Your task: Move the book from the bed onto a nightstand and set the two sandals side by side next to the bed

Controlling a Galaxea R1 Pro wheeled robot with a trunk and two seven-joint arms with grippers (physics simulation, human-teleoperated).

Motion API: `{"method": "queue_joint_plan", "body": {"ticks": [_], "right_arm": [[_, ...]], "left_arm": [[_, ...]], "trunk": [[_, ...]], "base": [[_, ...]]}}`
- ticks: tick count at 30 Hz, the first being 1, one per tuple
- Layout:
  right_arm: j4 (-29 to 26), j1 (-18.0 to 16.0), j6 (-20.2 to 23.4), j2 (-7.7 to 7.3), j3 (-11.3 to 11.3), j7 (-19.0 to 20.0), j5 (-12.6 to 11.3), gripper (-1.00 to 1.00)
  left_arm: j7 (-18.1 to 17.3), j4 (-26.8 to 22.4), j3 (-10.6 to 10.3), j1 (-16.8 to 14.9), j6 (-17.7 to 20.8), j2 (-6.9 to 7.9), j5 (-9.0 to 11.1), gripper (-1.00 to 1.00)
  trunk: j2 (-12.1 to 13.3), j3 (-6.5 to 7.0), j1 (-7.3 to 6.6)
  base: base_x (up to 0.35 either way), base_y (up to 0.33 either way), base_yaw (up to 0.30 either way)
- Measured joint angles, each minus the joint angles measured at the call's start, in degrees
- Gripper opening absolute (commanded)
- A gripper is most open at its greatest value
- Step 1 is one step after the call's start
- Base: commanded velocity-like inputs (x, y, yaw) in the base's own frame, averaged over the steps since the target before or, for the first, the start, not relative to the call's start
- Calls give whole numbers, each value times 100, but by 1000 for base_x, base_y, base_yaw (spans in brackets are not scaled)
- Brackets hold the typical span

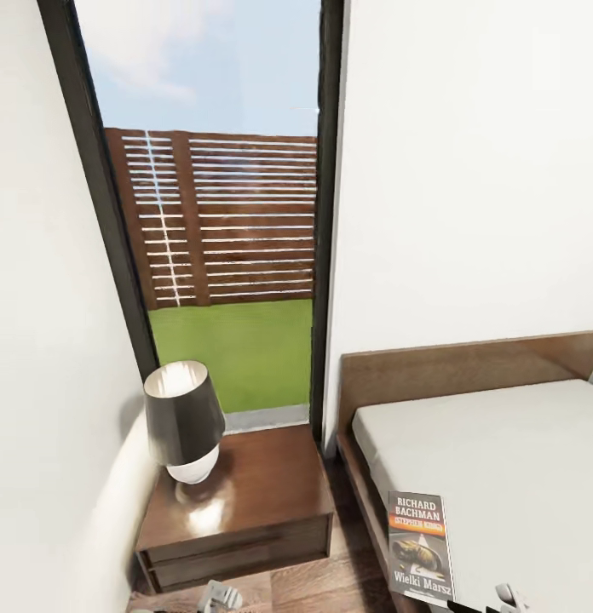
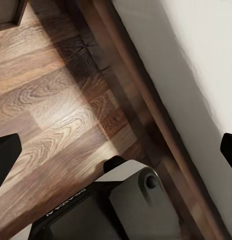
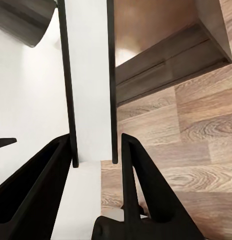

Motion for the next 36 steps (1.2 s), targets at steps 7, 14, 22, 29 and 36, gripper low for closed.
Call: {"method": "queue_joint_plan", "body": {"ticks": [7,14,22,29,36], "right_arm": [[-2,-1,1,4,-12,-22,-6,-100],[2,0,1,7,-4,-25,-3,-100],[6,2,0,7,-3,-23,0,-100],[5,1,1,7,-7,-3,-8,-100],[4,1,1,6,-13,-7,-13,-100]], "left_arm": [[0,0,0,0,0,-1,0,100],[0,0,0,0,0,-1,0,100],[1,2,-1,-1,0,-2,3,100],[1,2,1,-1,0,-32,3,100],[0,1,0,-1,0,-39,2,100]], "trunk": [[0,0,0],[-1,0,0],[-1,0,-3],[0,0,0],[0,0,0]], "base": [[0,0,219],[26,0,203],[280,0,24],[86,0,1],[5,0,43]]}}
